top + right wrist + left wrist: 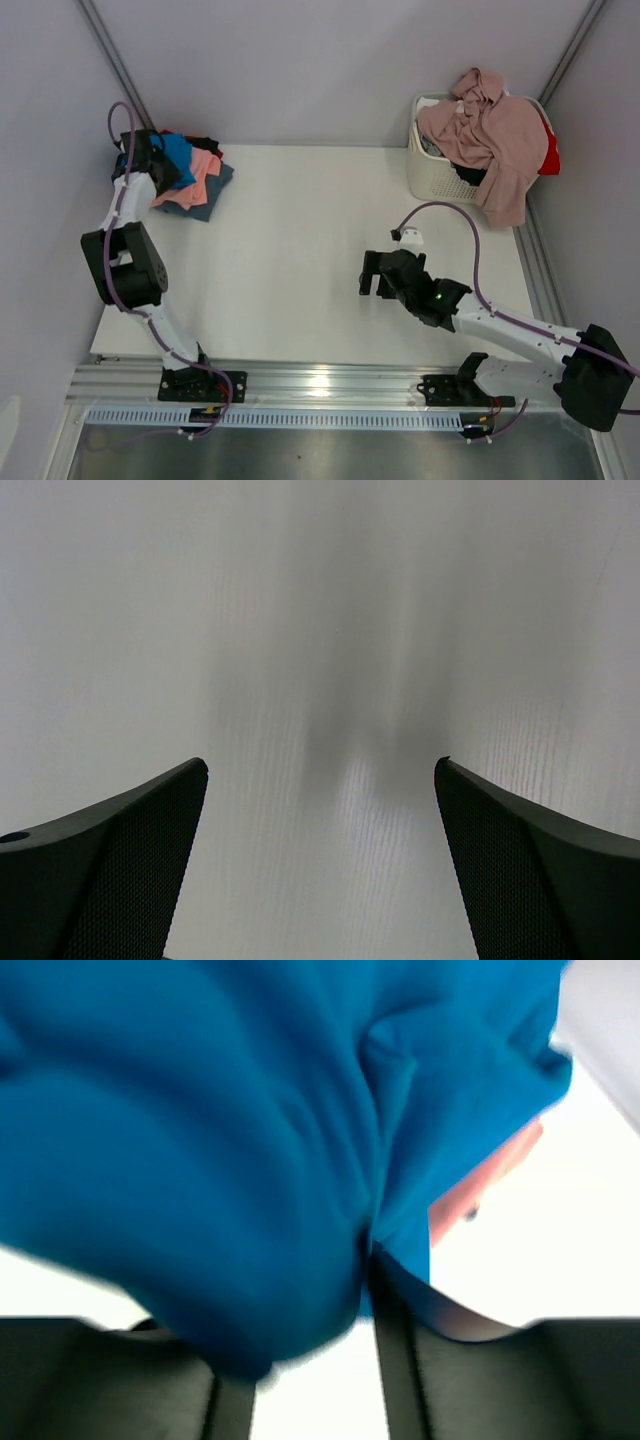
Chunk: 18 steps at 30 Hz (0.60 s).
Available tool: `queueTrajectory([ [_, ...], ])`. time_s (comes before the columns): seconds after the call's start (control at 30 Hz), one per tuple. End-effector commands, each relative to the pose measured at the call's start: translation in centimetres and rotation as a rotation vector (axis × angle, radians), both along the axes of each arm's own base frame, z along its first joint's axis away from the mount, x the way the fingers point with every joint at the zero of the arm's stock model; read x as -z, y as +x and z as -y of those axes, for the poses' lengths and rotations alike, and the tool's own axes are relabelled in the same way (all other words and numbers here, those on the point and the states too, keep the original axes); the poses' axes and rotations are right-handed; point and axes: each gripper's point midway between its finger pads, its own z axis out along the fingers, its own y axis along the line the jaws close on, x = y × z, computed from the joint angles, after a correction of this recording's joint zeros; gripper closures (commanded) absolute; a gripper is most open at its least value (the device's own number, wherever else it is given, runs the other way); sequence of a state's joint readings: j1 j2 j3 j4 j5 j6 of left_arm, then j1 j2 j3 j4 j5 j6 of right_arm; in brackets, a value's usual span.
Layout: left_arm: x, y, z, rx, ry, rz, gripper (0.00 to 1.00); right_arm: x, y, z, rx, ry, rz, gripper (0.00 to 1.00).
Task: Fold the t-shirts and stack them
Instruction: Put the neatly folded tshirt into the corner of the board with the left arm
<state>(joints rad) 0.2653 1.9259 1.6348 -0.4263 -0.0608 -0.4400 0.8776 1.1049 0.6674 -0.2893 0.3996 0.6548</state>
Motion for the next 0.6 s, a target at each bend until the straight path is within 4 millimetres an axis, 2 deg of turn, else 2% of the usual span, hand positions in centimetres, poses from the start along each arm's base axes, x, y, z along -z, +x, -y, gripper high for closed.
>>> queueTrajectory([
  [0.0, -2.4, -2.5, 2.3, 0.022, -0.100, 0.061, 0.50, -2.9, 2.4, -0.1, 0.065, 0.004, 0.118, 0.01],
  [0.1, -2.7, -3.4, 2.9, 0.037, -0.111, 0.075, 0.38, -3.5, 2.8, -0.2, 0.050, -0.015, 0.143, 0.01],
  [0.17, -4.2, -3.5, 3.5, 0.070, -0.109, 0.110, 0.31, -3.8, 2.9, -0.2, 0.048, -0.017, 0.156, 0.01],
  [0.2, -4.7, -3.6, 3.6, 0.081, -0.105, 0.124, 0.17, -3.8, 2.9, -0.1, 0.049, -0.020, 0.157, 0.01],
  [0.23, -6.4, -3.6, 4.1, 0.108, -0.105, 0.177, 0.08, -4.0, 3.0, -0.2, 0.047, -0.019, 0.163, 0.01],
  [0.27, -6.9, -3.8, 4.3, 0.116, -0.102, 0.194, 0.01, -4.0, 3.0, -0.1, 0.042, -0.025, 0.166, 0.01],
  [0.3, -7.8, -3.9, 4.5, 0.127, -0.099, 0.218, 0.01, -4.1, 3.0, -0.1, 0.039, -0.029, 0.168, 0.00],
  [0.33, -9.7, -4.1, 4.9, 0.151, -0.092, 0.272, 0.01, -4.1, 2.9, -0.1, 0.037, -0.036, 0.166, 0.01],
  [0.43, -12.1, -4.7, 6.0, 0.194, -0.091, 0.340, 0.01, -4.4, 2.9, 0.2, 0.038, -0.045, 0.168, 0.00],
  [0.47, -13.7, -5.2, 7.1, 0.233, -0.088, 0.379, 0.01, -4.6, 3.0, 0.4, 0.050, -0.048, 0.175, 0.01],
  [0.53, -15.5, -5.9, 8.5, 0.293, -0.045, 0.415, 0.01, -5.0, 3.3, 1.1, 0.080, -0.065, 0.188, 0.00],
  [0.57, -17.8, -6.7, 10.4, 0.343, -0.007, 0.463, 0.01, -5.7, 3.5, 1.1, 0.087, -0.064, 0.201, 0.01],
])
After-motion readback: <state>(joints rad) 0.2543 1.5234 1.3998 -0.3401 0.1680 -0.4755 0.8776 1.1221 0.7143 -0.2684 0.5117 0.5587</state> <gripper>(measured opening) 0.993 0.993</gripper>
